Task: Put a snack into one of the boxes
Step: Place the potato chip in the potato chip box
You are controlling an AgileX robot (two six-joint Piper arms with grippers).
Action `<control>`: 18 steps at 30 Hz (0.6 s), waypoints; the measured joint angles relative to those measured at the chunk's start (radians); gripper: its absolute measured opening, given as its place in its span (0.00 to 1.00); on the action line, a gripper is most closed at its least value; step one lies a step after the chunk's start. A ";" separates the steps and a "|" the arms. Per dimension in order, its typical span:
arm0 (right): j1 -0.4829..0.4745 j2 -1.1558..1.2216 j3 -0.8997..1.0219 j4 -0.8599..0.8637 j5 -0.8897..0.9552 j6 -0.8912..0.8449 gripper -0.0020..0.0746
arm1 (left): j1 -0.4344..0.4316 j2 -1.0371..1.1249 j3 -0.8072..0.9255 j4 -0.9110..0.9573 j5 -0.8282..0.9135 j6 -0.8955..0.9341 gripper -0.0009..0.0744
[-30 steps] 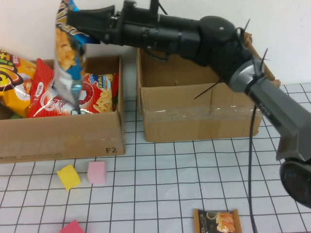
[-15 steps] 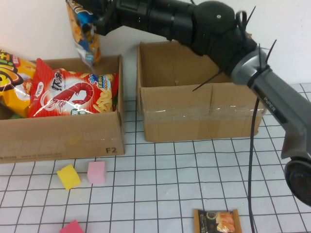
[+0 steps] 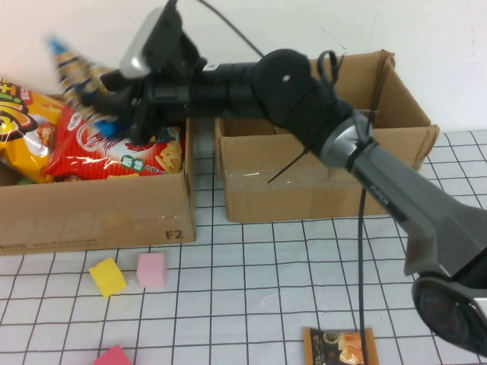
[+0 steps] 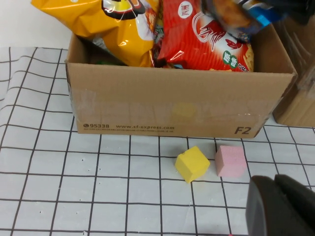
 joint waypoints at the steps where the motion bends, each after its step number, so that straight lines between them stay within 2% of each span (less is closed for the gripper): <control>1: 0.005 0.001 0.000 0.000 0.002 0.000 0.57 | 0.000 0.000 0.000 0.000 0.000 0.000 0.01; 2: 0.008 0.002 0.000 0.002 0.004 0.000 0.67 | 0.000 0.000 0.000 0.000 0.000 0.000 0.01; 4: 0.011 0.002 0.000 0.018 0.004 0.000 0.80 | 0.000 0.000 0.000 0.000 0.000 0.000 0.01; 8: 0.011 0.002 0.000 0.048 0.012 0.000 0.90 | 0.000 0.000 0.000 -0.009 0.000 0.000 0.01; 14: 0.010 -0.034 0.000 0.038 0.073 0.000 0.89 | 0.000 0.000 0.000 -0.021 0.000 0.000 0.01; 16: 0.008 -0.069 0.000 0.003 0.113 0.003 0.83 | 0.000 0.000 0.000 -0.021 0.000 0.000 0.01; 18: 0.008 -0.106 0.000 -0.050 0.161 0.013 0.71 | 0.000 0.000 0.000 -0.019 0.000 0.000 0.01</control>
